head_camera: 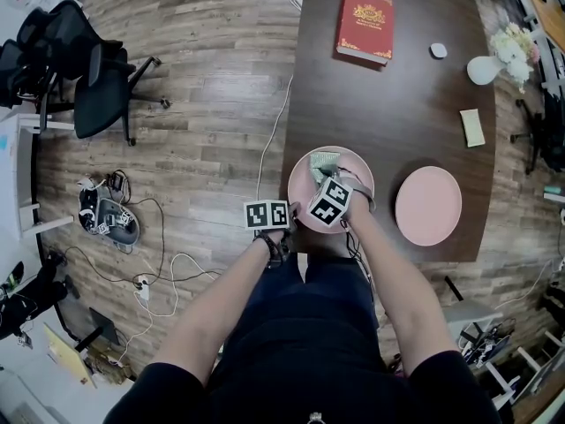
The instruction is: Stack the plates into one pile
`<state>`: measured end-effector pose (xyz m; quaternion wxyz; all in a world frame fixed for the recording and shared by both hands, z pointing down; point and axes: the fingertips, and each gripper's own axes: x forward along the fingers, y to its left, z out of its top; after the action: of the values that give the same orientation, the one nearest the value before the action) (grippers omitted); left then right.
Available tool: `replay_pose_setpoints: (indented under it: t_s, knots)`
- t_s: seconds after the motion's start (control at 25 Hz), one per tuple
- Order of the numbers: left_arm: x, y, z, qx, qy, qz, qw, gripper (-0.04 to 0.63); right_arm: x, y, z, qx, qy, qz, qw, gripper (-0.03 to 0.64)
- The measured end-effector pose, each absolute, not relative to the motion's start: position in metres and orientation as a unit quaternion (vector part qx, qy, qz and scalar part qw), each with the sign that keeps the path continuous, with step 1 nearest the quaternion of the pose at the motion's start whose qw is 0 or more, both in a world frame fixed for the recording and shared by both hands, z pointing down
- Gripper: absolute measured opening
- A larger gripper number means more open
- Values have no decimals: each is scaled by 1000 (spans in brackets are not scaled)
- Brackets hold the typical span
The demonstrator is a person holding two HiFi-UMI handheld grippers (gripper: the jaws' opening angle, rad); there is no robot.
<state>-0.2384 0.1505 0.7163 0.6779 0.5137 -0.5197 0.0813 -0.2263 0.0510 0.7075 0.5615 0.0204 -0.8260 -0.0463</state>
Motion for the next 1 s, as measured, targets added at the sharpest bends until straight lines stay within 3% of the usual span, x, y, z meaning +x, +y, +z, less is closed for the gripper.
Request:
replay_pose_setpoints:
  t_s: [1.0]
  knots:
    - [-239, 154, 719, 456, -547, 18, 702, 17, -225, 51, 708, 23, -822, -59, 566, 87]
